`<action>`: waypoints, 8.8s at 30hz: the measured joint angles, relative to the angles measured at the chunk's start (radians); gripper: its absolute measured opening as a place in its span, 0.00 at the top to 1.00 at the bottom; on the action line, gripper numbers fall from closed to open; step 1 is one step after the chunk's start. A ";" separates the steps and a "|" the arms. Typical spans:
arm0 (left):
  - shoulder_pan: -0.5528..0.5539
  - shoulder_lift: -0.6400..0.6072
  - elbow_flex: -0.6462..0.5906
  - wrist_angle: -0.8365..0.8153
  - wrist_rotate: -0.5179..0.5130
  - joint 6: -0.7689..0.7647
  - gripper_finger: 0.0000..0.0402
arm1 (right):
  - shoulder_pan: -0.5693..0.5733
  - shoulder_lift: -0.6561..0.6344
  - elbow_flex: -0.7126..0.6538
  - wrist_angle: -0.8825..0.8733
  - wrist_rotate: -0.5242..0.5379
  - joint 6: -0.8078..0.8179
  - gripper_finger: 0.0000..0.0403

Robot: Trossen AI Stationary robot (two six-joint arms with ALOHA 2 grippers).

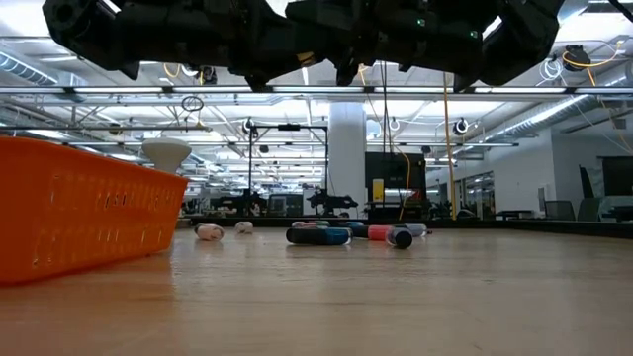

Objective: Pick & Place Nail Polish
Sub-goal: Put the yellow nail color bottle into the orange bin, then put the middle blue nail color bottle into the orange bin

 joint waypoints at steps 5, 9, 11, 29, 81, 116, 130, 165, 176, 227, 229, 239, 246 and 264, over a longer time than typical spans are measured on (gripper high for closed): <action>-0.024 -0.041 0.004 -0.070 -0.017 0.025 0.76 | 0.001 -0.067 -0.021 -0.059 -0.011 0.001 0.61; -0.080 -0.125 0.004 -0.267 -0.069 0.010 0.76 | 0.000 -0.196 -0.056 -0.139 -0.008 -0.002 0.54; -0.123 -0.187 0.004 -0.386 -0.084 -0.022 0.76 | -0.001 -0.265 -0.083 -0.206 -0.005 -0.002 0.52; -0.458 -0.225 0.002 -1.046 -0.058 -0.748 0.76 | 0.001 -0.453 -0.238 -0.273 0.182 -0.003 0.56; -0.262 -0.583 0.002 -0.940 -0.476 -0.317 0.37 | 0.107 -0.197 -0.206 -0.832 0.314 0.241 0.49; -0.202 -0.483 0.002 -0.933 -0.475 -0.336 0.36 | -0.366 -0.173 -0.166 -0.991 0.047 -0.278 0.51; -0.189 -0.483 0.003 -0.935 -0.475 -0.334 0.36 | -0.367 -0.020 -0.027 -1.151 0.049 -0.343 0.52; -0.174 -0.484 0.003 -0.913 -0.475 -0.370 0.36 | -0.280 -0.291 -0.053 -0.915 -0.039 -0.160 0.88; -0.120 -0.379 0.004 -0.753 -0.422 -0.327 0.36 | -0.150 -0.273 -0.075 -0.509 -0.057 -0.069 0.88; 0.025 0.106 0.169 0.061 -0.063 -0.026 0.37 | -0.058 -0.263 -0.072 -0.207 -0.055 -0.088 0.88; 0.029 0.106 0.169 0.061 -0.063 -0.027 0.37 | -0.058 -0.263 -0.072 -0.207 -0.054 -0.088 0.88; 0.030 0.106 0.170 0.055 -0.050 0.006 0.71 | -0.058 -0.264 -0.070 -0.204 -0.050 -0.087 0.89; 0.030 0.106 0.169 0.060 -0.017 0.015 0.77 | -0.058 -0.264 -0.070 -0.209 -0.056 -0.080 0.89; -0.015 -0.098 0.169 -0.333 -0.142 0.140 0.77 | -0.058 -0.505 -0.072 -0.589 -0.038 -0.012 0.43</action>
